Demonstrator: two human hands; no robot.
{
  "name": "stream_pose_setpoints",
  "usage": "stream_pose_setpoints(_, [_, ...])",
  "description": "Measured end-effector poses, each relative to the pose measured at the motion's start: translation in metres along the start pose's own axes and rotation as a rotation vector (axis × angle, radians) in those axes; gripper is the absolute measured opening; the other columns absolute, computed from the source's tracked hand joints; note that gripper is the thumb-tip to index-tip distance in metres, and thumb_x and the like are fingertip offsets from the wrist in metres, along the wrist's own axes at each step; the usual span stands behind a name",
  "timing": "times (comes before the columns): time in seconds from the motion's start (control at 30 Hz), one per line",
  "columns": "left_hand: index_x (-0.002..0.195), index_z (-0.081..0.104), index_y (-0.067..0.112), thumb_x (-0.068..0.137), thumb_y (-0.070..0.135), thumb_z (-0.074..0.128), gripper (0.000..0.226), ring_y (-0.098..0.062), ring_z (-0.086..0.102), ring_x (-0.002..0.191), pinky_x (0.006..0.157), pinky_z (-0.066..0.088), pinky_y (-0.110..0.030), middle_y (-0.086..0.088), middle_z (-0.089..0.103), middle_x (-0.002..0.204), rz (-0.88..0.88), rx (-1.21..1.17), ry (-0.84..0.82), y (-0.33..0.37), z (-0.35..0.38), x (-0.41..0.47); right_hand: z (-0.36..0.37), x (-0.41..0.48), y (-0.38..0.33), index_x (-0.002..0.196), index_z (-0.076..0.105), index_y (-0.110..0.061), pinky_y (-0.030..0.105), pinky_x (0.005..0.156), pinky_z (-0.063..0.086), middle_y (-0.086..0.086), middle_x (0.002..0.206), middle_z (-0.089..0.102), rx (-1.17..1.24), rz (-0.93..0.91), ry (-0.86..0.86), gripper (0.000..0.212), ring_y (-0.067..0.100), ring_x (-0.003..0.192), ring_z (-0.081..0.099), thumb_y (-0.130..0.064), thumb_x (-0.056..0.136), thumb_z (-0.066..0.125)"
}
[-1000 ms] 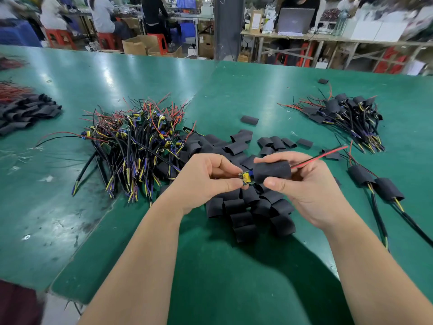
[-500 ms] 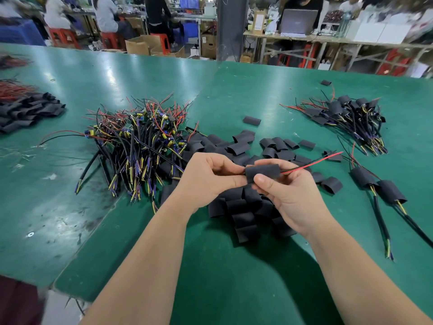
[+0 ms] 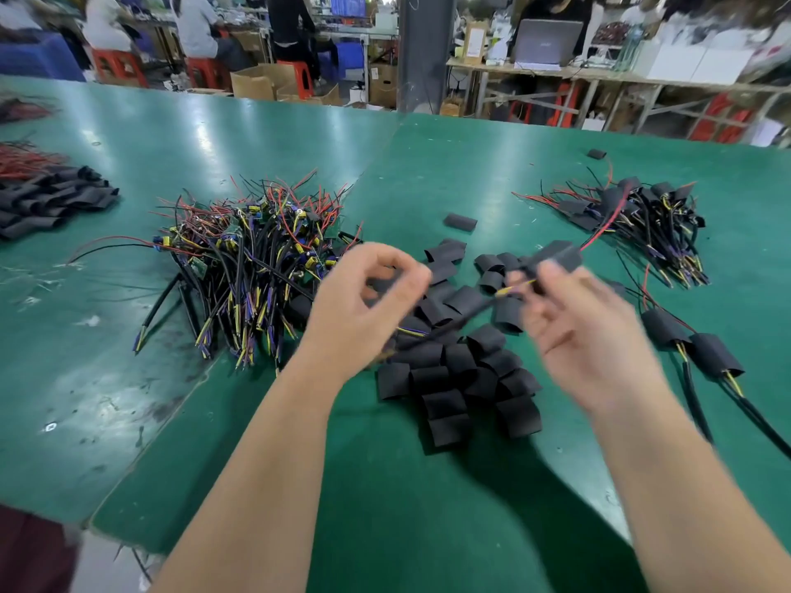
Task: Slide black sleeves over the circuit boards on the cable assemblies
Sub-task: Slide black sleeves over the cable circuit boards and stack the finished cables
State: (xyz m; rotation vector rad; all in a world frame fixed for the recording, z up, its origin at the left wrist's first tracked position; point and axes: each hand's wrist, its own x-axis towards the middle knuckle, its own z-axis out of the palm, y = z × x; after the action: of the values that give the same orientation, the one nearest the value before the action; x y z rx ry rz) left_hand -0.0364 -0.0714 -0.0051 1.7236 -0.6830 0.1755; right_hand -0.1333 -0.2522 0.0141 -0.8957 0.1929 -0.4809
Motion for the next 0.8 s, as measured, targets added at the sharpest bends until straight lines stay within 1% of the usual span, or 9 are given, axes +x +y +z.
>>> stream_pose_setpoints(0.07, [0.089,0.063,0.027,0.089,0.046,0.050,0.023,-0.017,0.056,0.097,0.083,0.035,-0.027,0.008,0.063,0.093,-0.023,0.416,0.277,-0.013,-0.014,0.006,-0.018,0.005,-0.027,0.105,0.045,-0.005,0.013,0.050,0.045,0.009,0.081,0.064,-0.110,-0.130,0.116,0.039,0.010,0.061,0.065,-0.012,0.075,0.068])
stream_pose_setpoints(0.13, [0.105,0.062,0.027,0.089,0.039,0.054,0.022,-0.029,0.048,0.108,0.087,0.030,-0.034,-0.002,0.059,0.109,-0.252,0.759,0.424,-0.024,-0.026,0.009,-0.042,0.007,-0.049,0.096,0.061,-0.013,0.014,0.051,0.047,-0.002,0.074,0.070,-0.394,-0.241,0.241,0.020,0.005,0.056,0.063,-0.014,0.080,0.073])
stream_pose_setpoints(0.2, [0.121,0.055,0.032,0.087,0.038,0.059,0.035,-0.033,0.043,0.114,0.091,0.028,-0.040,-0.008,0.055,0.119,-0.438,0.911,0.373,-0.034,-0.032,0.008,-0.067,0.010,-0.062,0.087,0.068,-0.029,0.017,0.055,0.053,-0.004,0.077,0.072,-0.819,-0.246,0.394,0.015,0.005,0.056,0.065,-0.018,0.078,0.074])
stream_pose_setpoints(0.3, [0.130,0.048,0.034,0.085,0.044,0.060,0.047,-0.033,0.041,0.114,0.092,0.026,-0.042,-0.011,0.053,0.123,-0.467,0.979,0.340,-0.042,-0.033,0.009,-0.102,0.016,-0.063,0.084,0.065,-0.032,0.045,0.083,0.056,0.008,0.095,0.073,-1.327,-0.060,0.529,0.019,0.026,0.083,0.069,-0.017,0.074,0.073])
stream_pose_setpoints(0.43, [0.129,0.046,0.025,0.087,0.052,0.056,0.051,-0.035,0.045,0.113,0.092,0.026,-0.044,-0.014,0.059,0.117,-0.494,0.973,0.463,-0.048,-0.041,0.016,-0.104,0.014,-0.054,0.096,0.067,-0.026,0.053,0.089,0.051,0.008,0.099,0.071,-1.464,0.019,0.650,0.025,0.035,0.095,0.064,-0.020,0.072,0.064])
stream_pose_setpoints(0.53, [0.118,0.054,0.025,0.091,0.050,0.049,0.038,-0.032,0.054,0.102,0.091,0.026,-0.042,-0.006,0.068,0.098,-0.534,0.980,0.410,-0.051,-0.050,0.022,-0.082,0.011,-0.049,0.101,0.069,-0.023,0.052,0.090,0.049,0.011,0.100,0.069,-1.535,-0.061,0.677,0.028,0.037,0.098,0.061,-0.022,0.074,0.063])
stream_pose_setpoints(0.6, [0.108,0.058,0.026,0.091,0.045,0.050,0.026,-0.029,0.060,0.091,0.089,0.027,-0.040,-0.003,0.069,0.088,-0.498,0.935,0.492,-0.051,-0.056,0.025,-0.070,0.009,-0.046,0.102,0.070,-0.020,0.051,0.092,0.047,0.009,0.101,0.069,-1.537,-0.111,0.649,0.026,0.036,0.100,0.060,-0.017,0.077,0.062])
stream_pose_setpoints(0.7, [0.114,0.051,0.023,0.086,0.039,0.058,0.034,-0.032,0.052,0.108,0.091,0.029,-0.043,-0.010,0.061,0.111,-0.419,0.888,0.711,-0.045,-0.067,0.033,-0.063,0.008,-0.040,0.103,0.070,-0.018,0.049,0.093,0.047,0.010,0.100,0.069,-1.547,-0.145,0.592,0.027,0.036,0.100,0.060,-0.014,0.079,0.061])
stream_pose_setpoints(0.8, [0.126,0.051,0.013,0.089,0.040,0.056,0.046,-0.034,0.043,0.120,0.097,0.028,-0.045,-0.016,0.052,0.128,-0.520,1.006,0.584,-0.044,-0.083,0.048,-0.060,0.007,-0.036,0.104,0.070,-0.016,0.046,0.093,0.047,0.012,0.099,0.070,-1.566,-0.174,0.541,0.026,0.036,0.097,0.060,-0.014,0.080,0.061])
